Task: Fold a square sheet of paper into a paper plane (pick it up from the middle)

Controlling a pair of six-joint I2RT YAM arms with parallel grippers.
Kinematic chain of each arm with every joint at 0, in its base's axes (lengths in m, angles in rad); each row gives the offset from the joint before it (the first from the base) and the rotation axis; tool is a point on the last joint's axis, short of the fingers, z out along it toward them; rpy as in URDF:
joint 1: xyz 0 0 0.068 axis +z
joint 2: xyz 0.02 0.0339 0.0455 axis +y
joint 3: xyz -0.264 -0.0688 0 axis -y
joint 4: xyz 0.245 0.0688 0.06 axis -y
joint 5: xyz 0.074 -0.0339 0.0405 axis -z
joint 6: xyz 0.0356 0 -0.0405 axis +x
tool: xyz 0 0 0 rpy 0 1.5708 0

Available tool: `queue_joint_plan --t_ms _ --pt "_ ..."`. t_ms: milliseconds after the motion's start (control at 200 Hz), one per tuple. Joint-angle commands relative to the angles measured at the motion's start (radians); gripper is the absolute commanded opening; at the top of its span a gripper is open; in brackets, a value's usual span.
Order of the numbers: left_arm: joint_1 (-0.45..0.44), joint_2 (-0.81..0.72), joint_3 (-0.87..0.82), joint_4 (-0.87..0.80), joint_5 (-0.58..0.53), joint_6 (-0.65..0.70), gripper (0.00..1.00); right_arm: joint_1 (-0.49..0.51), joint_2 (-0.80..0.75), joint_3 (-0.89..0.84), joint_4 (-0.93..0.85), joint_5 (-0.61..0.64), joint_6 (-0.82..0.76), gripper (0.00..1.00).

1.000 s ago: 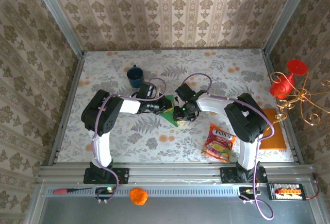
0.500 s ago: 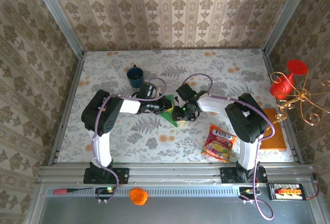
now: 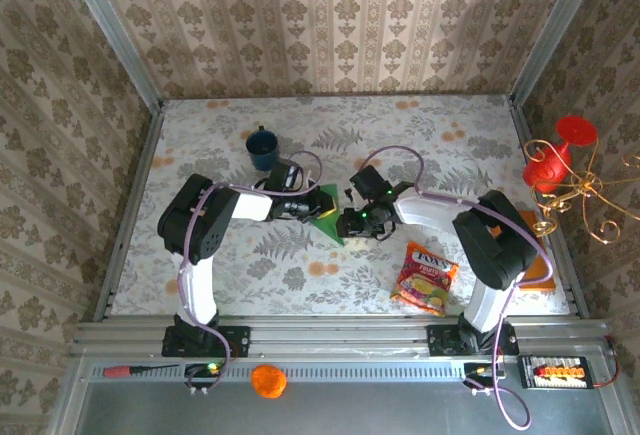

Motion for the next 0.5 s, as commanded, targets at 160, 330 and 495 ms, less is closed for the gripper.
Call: queue_joint_plan --t_ms 160,330,495 --pt "0.008 -0.009 -0.004 -0.030 0.012 0.031 0.13 -0.040 -0.092 -0.039 0.128 -0.013 0.087 0.35" --pt "0.008 -0.006 -0.004 -0.028 0.014 0.031 0.13 -0.040 -0.035 -0.035 0.183 -0.107 0.112 0.26" --pt "0.007 -0.006 -0.007 -0.028 0.015 0.031 0.13 -0.035 0.020 -0.042 0.250 -0.210 0.136 0.18"
